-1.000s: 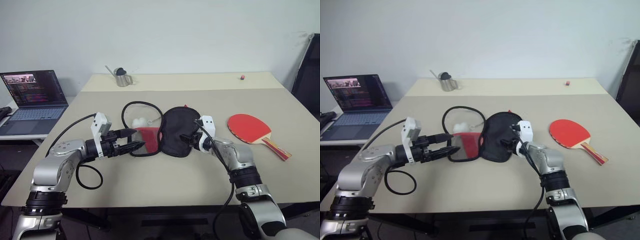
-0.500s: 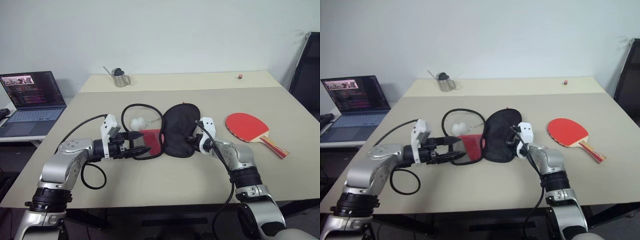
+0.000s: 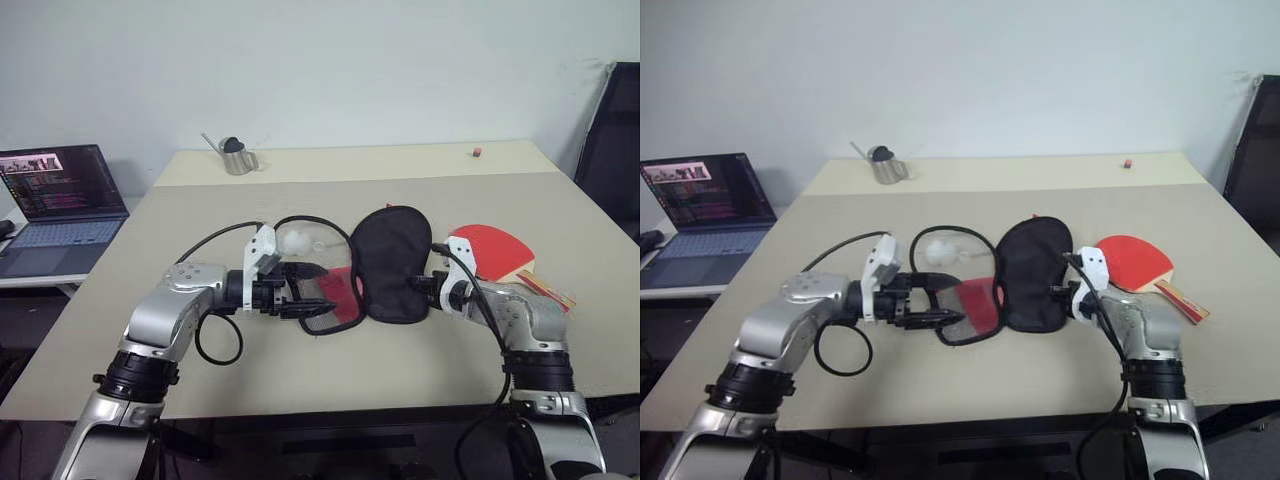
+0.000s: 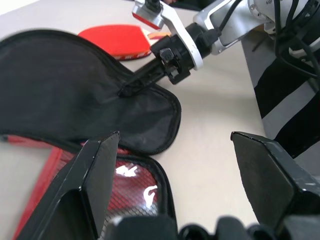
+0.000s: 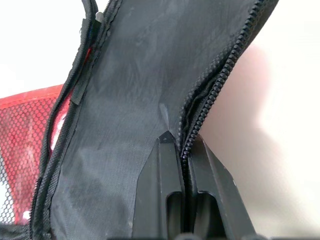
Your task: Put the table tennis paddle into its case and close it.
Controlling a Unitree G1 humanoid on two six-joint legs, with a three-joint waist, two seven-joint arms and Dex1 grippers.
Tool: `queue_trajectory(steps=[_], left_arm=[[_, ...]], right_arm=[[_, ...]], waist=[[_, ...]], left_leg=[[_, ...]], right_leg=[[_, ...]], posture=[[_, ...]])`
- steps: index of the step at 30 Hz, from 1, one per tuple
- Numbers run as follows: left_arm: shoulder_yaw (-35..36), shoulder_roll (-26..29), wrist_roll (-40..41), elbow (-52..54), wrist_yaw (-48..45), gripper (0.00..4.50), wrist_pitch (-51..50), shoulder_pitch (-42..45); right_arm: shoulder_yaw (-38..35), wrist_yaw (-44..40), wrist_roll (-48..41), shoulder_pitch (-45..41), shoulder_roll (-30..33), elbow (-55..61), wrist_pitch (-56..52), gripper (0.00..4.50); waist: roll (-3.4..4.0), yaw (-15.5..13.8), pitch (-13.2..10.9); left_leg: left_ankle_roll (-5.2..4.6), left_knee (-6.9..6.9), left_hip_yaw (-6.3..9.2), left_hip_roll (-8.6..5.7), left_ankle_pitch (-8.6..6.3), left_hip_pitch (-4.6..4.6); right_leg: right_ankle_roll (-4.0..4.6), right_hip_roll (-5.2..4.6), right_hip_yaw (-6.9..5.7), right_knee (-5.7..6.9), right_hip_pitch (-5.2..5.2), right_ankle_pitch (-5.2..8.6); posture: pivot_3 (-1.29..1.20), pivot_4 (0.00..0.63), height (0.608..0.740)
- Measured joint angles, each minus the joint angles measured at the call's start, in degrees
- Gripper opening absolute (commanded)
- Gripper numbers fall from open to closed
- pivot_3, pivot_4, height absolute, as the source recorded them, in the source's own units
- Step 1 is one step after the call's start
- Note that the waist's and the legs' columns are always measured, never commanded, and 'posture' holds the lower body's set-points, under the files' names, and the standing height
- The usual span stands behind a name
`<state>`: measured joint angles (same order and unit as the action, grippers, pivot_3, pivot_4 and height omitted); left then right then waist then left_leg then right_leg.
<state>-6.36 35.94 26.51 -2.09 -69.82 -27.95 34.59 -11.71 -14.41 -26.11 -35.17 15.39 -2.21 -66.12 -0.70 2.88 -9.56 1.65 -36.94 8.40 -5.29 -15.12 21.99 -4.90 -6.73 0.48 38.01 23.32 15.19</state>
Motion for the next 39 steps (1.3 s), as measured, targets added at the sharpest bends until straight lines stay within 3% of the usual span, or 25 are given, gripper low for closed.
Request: queue_trajectory(steps=[10,11,13,24,33,39], left_arm=[[-0.58,-1.41,-1.23,-2.46,-1.20,3.90,1.13,0.76],[-0.59,-1.43,-1.30,-2.55,-1.20,3.90,1.13,0.75],[-0.59,-1.53,-1.37,-2.55,-1.19,3.90,1.13,0.75],[-0.58,-1.60,-1.41,-2.43,-0.77,3.90,1.12,0.50],[-0.48,-2.36,-1.39,-1.98,-0.62,3.90,0.89,0.17],[-0.59,-3.63,-1.44,-1.96,-0.88,3.90,0.85,0.80]], right_arm=[[-0.64,-0.36,-0.52,1.06,2.38,1.90,-3.41,0.05],[-0.64,-0.33,-0.50,0.80,2.33,1.72,-3.37,0.23],[-0.64,-0.14,-0.41,0.04,2.06,0.99,-3.18,0.65],[-0.56,-1.00,-0.43,0.24,4.76,1.14,-3.21,4.47],[-1.40,-17.93,-3.34,6.93,21.17,9.39,7.17,4.47],[-2.06,-24.87,0.79,8.08,28.66,1.12,19.67,4.47]], waist=[[0.00,0.03,0.00],[0.00,0.04,0.00],[0.00,0.04,0.00],[0.00,-0.02,0.00],[-0.05,-0.30,-0.03],[-0.09,-0.43,-0.05]], left_leg=[[-0.02,-0.01,-0.07,0.01,0.00,-0.03],[-0.02,-0.01,-0.09,0.01,0.00,-0.03],[-0.02,-0.01,-0.10,0.01,0.00,-0.04],[-0.02,-0.01,-0.10,0.00,0.00,-0.02],[-0.10,-0.03,-0.24,0.03,-0.05,-0.02],[-0.14,-0.06,-0.50,0.04,-0.06,-0.07]], right_leg=[[-0.01,0.01,0.06,0.02,0.00,0.00],[-0.01,0.01,0.08,0.02,0.00,-0.01],[-0.01,0.01,0.08,0.02,0.00,-0.01],[-0.01,0.01,0.08,0.00,0.00,-0.01],[-0.05,0.02,0.07,-0.03,-0.04,0.00],[-0.08,0.02,0.13,-0.02,-0.09,-0.02]], posture=[[0.00,0.150,0.740],[0.00,0.150,0.740],[0.00,0.150,0.740],[0.00,0.150,0.740],[0.00,0.150,0.740],[0.00,0.150,0.740]])
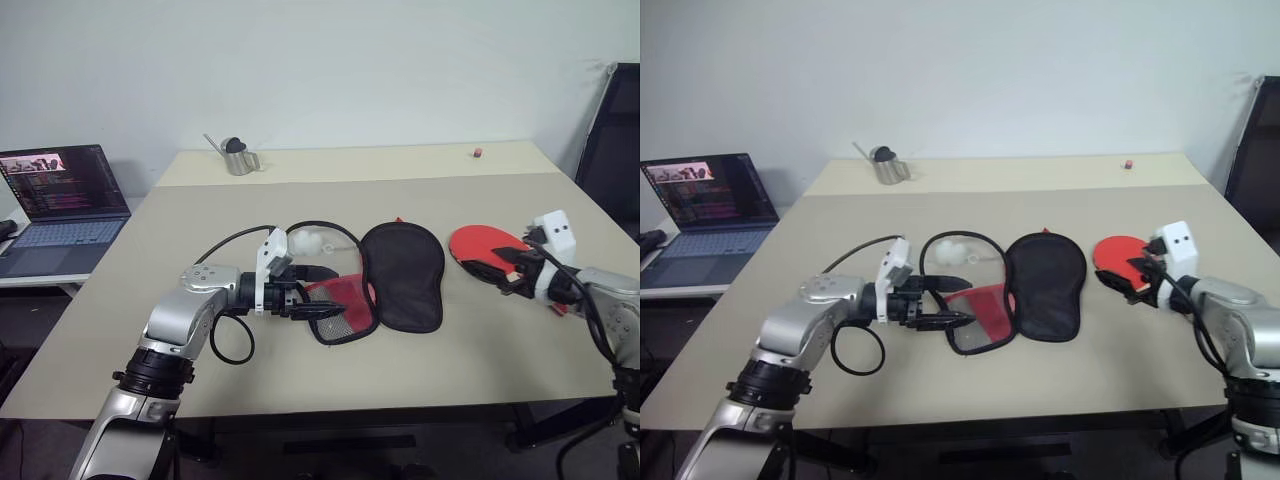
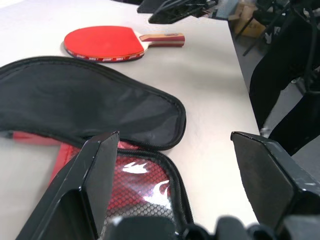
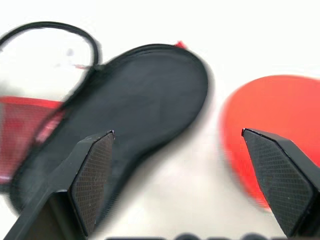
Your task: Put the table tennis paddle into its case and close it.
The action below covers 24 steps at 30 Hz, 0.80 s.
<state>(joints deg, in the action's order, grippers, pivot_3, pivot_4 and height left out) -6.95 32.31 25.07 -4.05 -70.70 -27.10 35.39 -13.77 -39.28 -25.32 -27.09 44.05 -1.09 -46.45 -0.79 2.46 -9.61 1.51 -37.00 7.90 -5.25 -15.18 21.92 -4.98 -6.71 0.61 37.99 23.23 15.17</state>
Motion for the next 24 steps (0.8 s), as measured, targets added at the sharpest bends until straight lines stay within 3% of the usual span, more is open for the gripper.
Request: queue_trajectory(steps=[7,12,17,24], left_arm=[[-1.76,-3.09,-0.03,-0.31,-0.56,3.90,0.12,4.56],[-1.95,-3.43,-0.32,-1.02,-1.23,3.90,0.20,4.94],[-1.96,-3.41,-0.44,-1.06,-1.37,3.90,0.22,4.95],[-1.95,-3.17,-0.67,-1.06,-1.32,3.90,0.29,4.94]], right_arm=[[4.93,-1.58,10.81,-7.37,4.93,-28.67,12.43,4.47],[7.42,-4.74,14.80,-12.45,5.43,-42.08,16.42,4.47],[9.83,-9.21,17.33,-14.97,5.27,-47.86,18.33,4.47],[10.58,-9.25,19.59,-16.54,3.42,-50.76,22.04,4.47]], waist=[[-0.05,-0.04,-0.03],[-0.06,0.46,-0.03],[-0.06,0.45,-0.04],[-0.07,0.55,-0.03]], left_leg=[[0.09,0.03,-0.22,0.00,0.07,-0.02],[0.10,0.03,-0.29,0.04,0.08,0.00],[0.11,0.01,-0.28,0.04,0.08,0.00],[0.11,-0.01,-0.23,0.05,0.08,-0.03]], right_leg=[[-0.02,0.00,0.10,-0.04,0.00,-0.02],[-0.03,0.01,0.16,-0.09,0.01,-0.02],[-0.04,0.00,0.16,-0.09,0.01,-0.03],[-0.05,0.01,0.20,-0.07,0.00,-0.04]], posture=[[0.00,0.150,0.740],[0.00,0.150,0.740],[0.00,0.150,0.740],[0.00,0.150,0.740]])
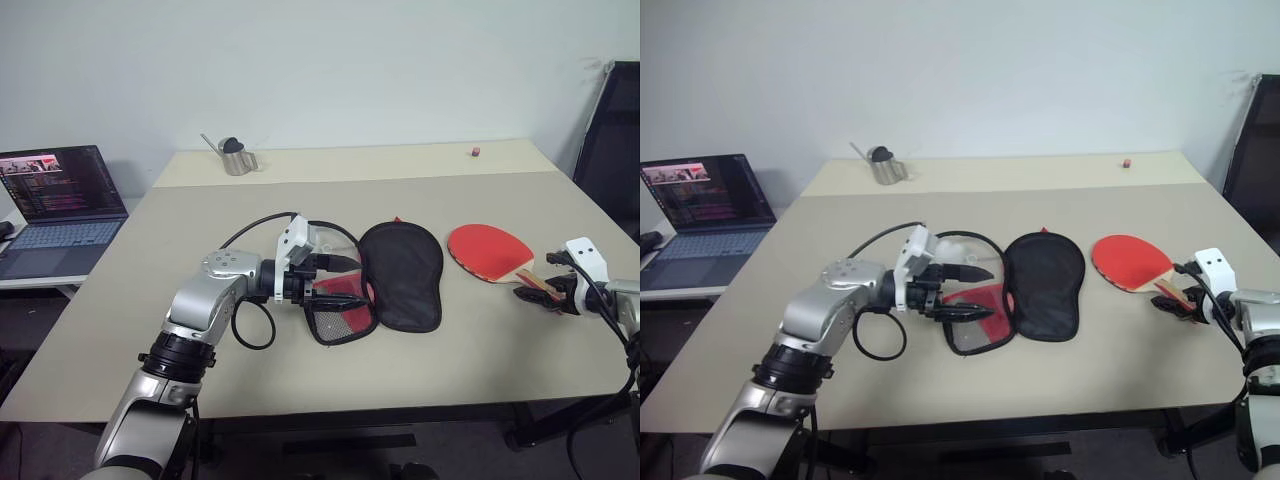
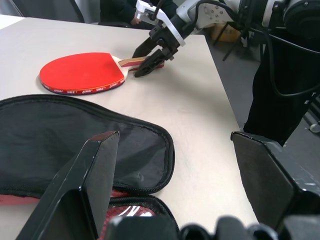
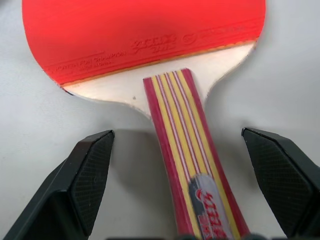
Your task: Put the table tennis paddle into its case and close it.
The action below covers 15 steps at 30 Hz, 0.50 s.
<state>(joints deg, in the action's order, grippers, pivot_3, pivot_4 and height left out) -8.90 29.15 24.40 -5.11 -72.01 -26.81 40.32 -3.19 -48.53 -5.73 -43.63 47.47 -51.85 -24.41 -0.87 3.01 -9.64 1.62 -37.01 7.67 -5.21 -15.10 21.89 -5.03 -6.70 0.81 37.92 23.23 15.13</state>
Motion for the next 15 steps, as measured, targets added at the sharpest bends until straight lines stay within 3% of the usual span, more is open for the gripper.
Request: queue_trajectory(steps=[3,6,15], left_arm=[[0.00,0.02,-0.09,0.00,0.06,3.90,0.06,-0.10],[0.00,0.05,-0.28,0.00,0.12,3.90,0.17,-0.27],[0.10,1.10,-0.57,0.00,0.48,3.90,0.84,-1.44]], right_arm=[[-0.11,0.69,0.08,-0.04,-1.11,0.22,0.40,4.47],[-0.14,1.85,0.20,0.01,-1.96,0.41,0.50,3.94],[-2.31,5.32,-0.19,0.78,-3.90,2.22,-1.56,1.20]], waist=[[-0.06,0.30,0.04],[-0.13,0.50,0.08],[-0.33,0.29,0.20]], left_leg=[[0.00,0.00,0.01,0.01,0.00,-0.06],[0.00,-0.01,0.00,0.02,0.00,-0.11],[-0.02,-0.15,0.05,0.04,0.00,-0.11]], right_leg=[[0.00,0.02,0.04,0.03,-0.02,-0.01],[0.02,0.06,0.09,0.06,-0.03,-0.02],[-0.03,0.11,0.13,0.05,-0.10,-0.18]], posture=[[0.00,0.150,0.740],[0.00,0.150,0.740],[0.00,0.150,0.740]])
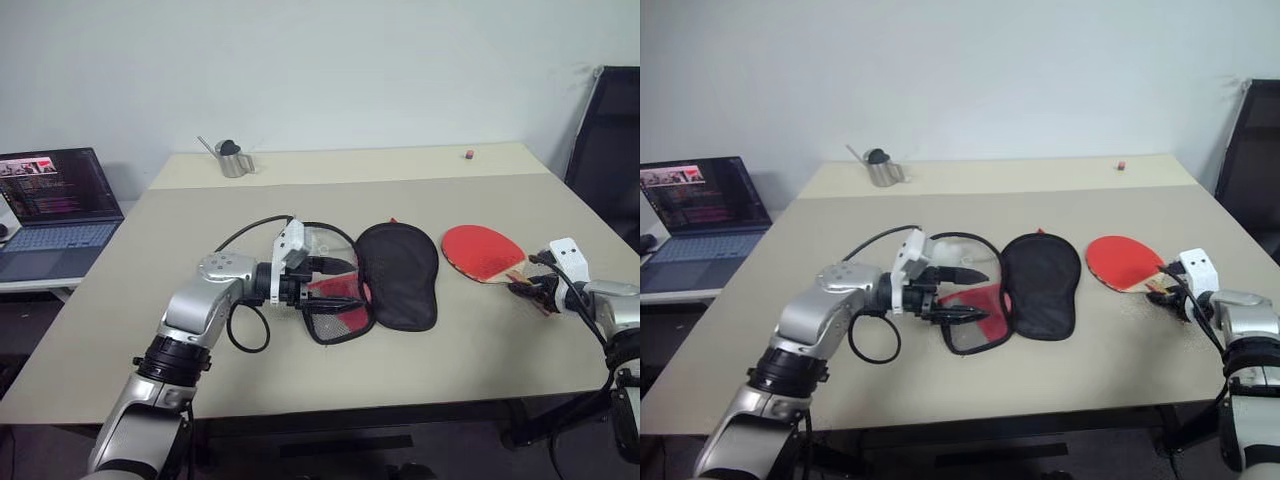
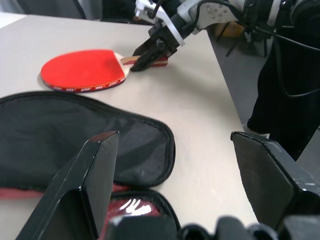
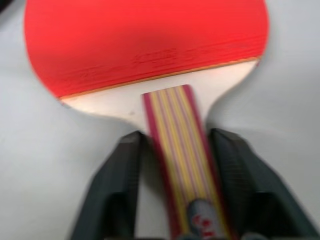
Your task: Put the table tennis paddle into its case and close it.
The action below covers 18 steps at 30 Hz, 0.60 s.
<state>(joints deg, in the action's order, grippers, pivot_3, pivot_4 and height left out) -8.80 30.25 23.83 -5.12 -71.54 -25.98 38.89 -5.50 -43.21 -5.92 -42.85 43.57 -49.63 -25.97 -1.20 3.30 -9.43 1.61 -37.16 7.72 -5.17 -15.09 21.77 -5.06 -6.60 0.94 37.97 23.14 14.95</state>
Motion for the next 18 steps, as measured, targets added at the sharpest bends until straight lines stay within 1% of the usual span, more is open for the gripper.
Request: queue_trajectory(steps=[1,5,8,12,15,18], left_arm=[[0.20,0.23,0.02,0.00,0.18,3.90,0.00,-0.16],[1.90,1.63,0.03,0.01,1.14,3.90,-0.01,-1.37],[3.08,2.66,0.19,0.15,2.20,3.90,-0.20,-2.65],[4.83,4.26,0.49,0.88,3.52,3.90,-1.07,-5.14],[5.89,5.06,1.10,3.25,4.48,3.90,-1.69,-7.69],[7.33,6.37,1.38,4.92,5.15,3.90,-2.05,-9.65]], right_arm=[[-0.67,1.21,-0.27,0.05,-0.45,0.51,-0.79,1.08],[-3.49,6.24,-1.86,0.67,-1.67,2.48,-3.90,1.08],[-6.45,11.30,-2.60,1.92,-2.00,6.07,-7.74,1.08],[-9.12,14.75,-5.39,5.74,-3.13,21.32,-16.57,1.08],[-10.04,17.90,-8.46,7.62,-6.51,36.60,-24.71,1.08],[-10.16,21.15,-10.75,8.72,-10.83,47.68,-31.24,1.08]], waist=[[0.00,-0.01,0.00],[0.00,-0.07,0.00],[0.07,-0.42,-0.04],[0.13,-0.20,-0.07],[0.15,0.06,-0.07],[0.15,-0.25,-0.07]], left_leg=[[-0.01,-0.01,0.00,0.00,0.00,0.00],[-0.07,-0.02,0.00,0.00,0.02,0.01],[-0.11,0.01,-0.01,-0.04,0.04,0.09],[-0.08,0.12,-0.04,0.00,0.06,0.16],[-0.08,0.14,-0.05,0.01,0.05,0.20],[-0.11,0.13,0.02,0.00,0.03,0.21]], right_leg=[[0.00,0.00,0.01,0.00,0.00,-0.02],[-0.02,-0.01,0.03,-0.01,0.00,-0.12],[-0.04,-0.06,0.04,-0.02,0.09,-0.15],[-0.03,-0.05,0.09,-0.07,0.24,-0.14],[-0.03,-0.05,0.14,-0.10,0.30,-0.14],[-0.03,-0.05,0.10,-0.10,0.30,-0.14]], posture=[[0.00,0.150,0.740],[0.00,0.150,0.740],[0.00,0.150,0.740],[0.00,0.150,0.740],[0.00,0.150,0.740],[0.00,0.150,0.740]])
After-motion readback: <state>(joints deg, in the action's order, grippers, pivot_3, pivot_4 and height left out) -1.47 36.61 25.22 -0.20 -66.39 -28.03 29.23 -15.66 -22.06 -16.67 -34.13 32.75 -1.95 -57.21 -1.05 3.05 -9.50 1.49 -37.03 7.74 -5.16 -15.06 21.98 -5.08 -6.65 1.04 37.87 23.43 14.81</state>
